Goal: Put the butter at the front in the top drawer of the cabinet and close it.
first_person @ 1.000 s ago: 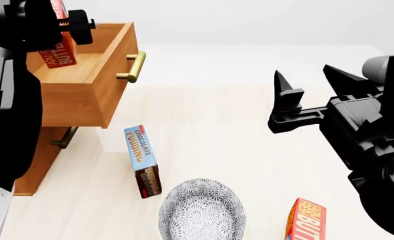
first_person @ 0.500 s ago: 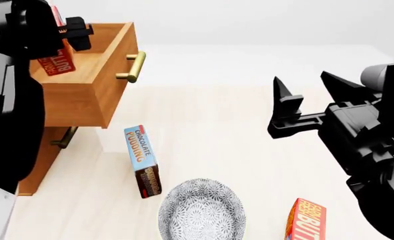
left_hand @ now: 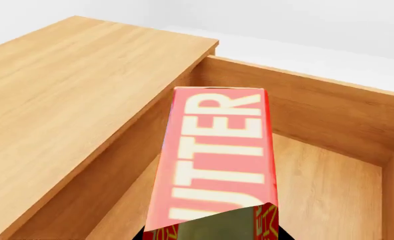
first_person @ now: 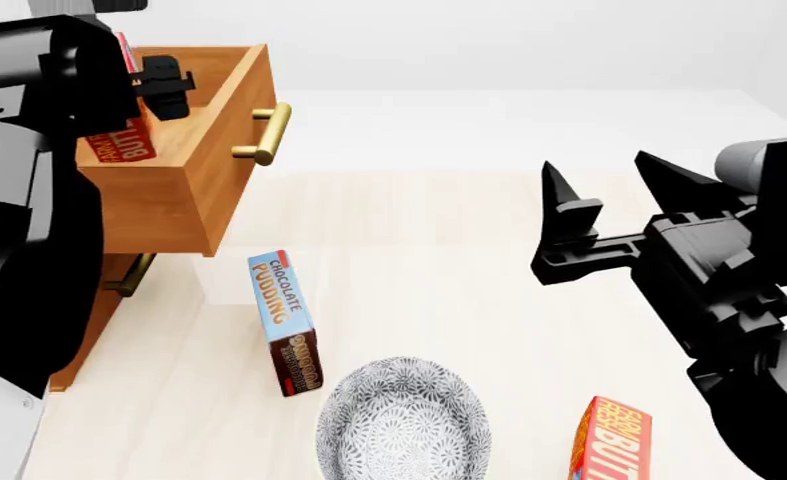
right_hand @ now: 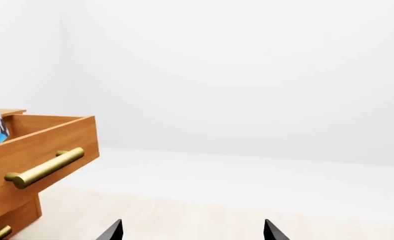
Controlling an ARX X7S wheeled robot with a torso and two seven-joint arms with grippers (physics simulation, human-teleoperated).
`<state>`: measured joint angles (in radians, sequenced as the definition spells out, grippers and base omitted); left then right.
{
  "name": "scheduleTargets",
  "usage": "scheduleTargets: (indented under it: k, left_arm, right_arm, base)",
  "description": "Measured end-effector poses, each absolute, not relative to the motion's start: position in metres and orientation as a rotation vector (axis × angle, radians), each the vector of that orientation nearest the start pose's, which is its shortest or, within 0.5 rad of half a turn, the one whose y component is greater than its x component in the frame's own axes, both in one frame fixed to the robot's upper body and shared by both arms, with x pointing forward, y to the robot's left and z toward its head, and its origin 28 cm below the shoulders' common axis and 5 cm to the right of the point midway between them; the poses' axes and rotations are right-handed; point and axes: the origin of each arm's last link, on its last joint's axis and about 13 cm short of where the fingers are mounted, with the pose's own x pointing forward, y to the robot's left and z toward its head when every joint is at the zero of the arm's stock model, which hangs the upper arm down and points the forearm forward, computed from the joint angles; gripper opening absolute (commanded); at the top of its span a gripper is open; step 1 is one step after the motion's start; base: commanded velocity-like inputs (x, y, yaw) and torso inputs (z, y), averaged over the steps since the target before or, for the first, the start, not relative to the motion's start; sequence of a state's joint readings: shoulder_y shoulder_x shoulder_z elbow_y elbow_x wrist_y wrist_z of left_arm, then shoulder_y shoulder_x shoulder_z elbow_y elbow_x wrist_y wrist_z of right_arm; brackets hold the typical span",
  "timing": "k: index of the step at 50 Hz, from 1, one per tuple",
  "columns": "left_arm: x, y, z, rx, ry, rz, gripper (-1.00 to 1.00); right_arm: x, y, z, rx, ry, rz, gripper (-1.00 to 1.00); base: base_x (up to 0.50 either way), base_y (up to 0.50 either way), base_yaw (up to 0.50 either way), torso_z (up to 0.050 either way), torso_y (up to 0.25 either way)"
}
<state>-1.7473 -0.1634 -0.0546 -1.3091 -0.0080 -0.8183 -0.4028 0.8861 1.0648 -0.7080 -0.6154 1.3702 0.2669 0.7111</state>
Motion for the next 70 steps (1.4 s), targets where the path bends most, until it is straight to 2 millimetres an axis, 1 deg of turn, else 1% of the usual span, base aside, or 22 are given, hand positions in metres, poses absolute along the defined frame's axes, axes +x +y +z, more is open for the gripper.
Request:
scheduleTargets:
  k: [44, 69, 70]
  left_arm:
    - [0.413, 0.269, 0.307, -0.027, 0.43, 0.522, -1.0]
    - [0.413, 0.27, 0.306, -0.011, 0.431, 0.513, -1.0]
    - [0.413, 0.27, 0.306, -0.01, 0.43, 0.512, 1.0]
  right_arm:
    - [0.217, -0.14, 0.242, 0.041, -0.126, 0.236, 1.0]
    - [0.215, -0.141, 0.241, 0.045, -0.132, 0.232, 1.0]
    - [0.215, -0.141, 0.241, 0.045, -0.132, 0.232, 1.0]
  base:
    - [0.0, 0.0, 0.0, 0.0, 0.001]
    - [0.0, 0.0, 0.0, 0.0, 0.001]
    - [0.0, 0.0, 0.0, 0.0, 0.0]
